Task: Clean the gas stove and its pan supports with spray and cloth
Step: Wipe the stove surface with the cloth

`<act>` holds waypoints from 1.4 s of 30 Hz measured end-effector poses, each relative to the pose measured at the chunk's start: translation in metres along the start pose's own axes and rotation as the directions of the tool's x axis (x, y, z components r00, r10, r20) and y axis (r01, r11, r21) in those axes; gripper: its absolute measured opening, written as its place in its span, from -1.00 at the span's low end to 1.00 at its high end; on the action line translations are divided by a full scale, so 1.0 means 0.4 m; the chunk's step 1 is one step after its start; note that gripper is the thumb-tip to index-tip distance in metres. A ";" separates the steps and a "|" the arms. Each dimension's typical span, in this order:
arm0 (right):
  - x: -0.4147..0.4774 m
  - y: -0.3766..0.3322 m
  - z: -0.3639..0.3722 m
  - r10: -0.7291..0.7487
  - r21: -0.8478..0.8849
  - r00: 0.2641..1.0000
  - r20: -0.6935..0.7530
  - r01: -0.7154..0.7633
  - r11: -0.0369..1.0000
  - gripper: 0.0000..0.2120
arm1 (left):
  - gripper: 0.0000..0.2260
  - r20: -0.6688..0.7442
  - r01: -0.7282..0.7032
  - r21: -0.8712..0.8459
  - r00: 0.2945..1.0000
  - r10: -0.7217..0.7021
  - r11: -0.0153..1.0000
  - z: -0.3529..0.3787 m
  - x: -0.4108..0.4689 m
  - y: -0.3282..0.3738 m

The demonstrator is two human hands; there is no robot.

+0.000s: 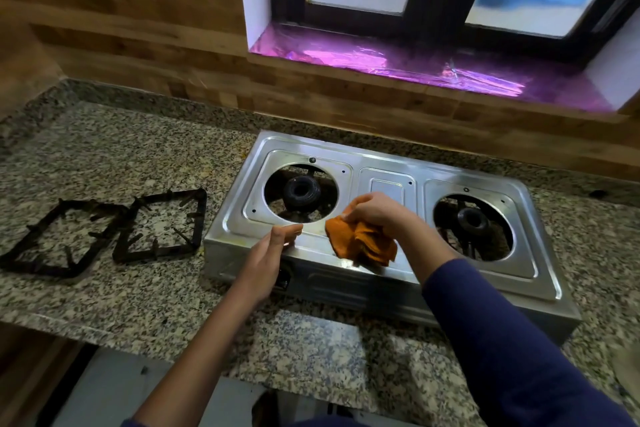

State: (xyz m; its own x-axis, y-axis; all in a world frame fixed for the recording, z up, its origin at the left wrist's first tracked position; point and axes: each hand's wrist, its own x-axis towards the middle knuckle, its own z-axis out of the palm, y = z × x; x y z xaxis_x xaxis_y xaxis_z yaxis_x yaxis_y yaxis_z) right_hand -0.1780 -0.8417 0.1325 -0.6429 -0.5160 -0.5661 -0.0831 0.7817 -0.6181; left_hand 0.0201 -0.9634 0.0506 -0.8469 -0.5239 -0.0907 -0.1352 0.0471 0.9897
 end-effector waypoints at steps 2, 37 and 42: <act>-0.028 -0.009 0.062 -0.060 -0.065 0.998 0.034 0.062 0.996 -0.83 | -0.22 -0.003 0.007 -0.039 1.000 -0.007 0.999 -0.004 0.001 0.001; -0.195 0.269 0.059 -0.130 0.198 0.988 -0.079 0.144 0.970 -0.85 | -0.38 0.029 -0.076 0.173 0.997 0.072 0.982 0.152 0.050 0.050; -0.293 0.485 -0.069 0.100 0.660 0.950 -0.295 0.127 0.741 -0.81 | -0.57 0.252 -0.408 0.474 0.912 0.324 0.781 0.334 0.020 0.042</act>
State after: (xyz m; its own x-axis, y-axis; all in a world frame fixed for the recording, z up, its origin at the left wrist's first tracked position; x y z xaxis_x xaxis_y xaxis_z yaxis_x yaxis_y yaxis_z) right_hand -0.1399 -0.6200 0.0942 -0.8438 -0.3085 -0.4391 0.3596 0.2824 -0.8893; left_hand -0.0578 -0.8532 0.0518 -0.9457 -0.2483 0.2099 -0.0036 0.6533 0.7571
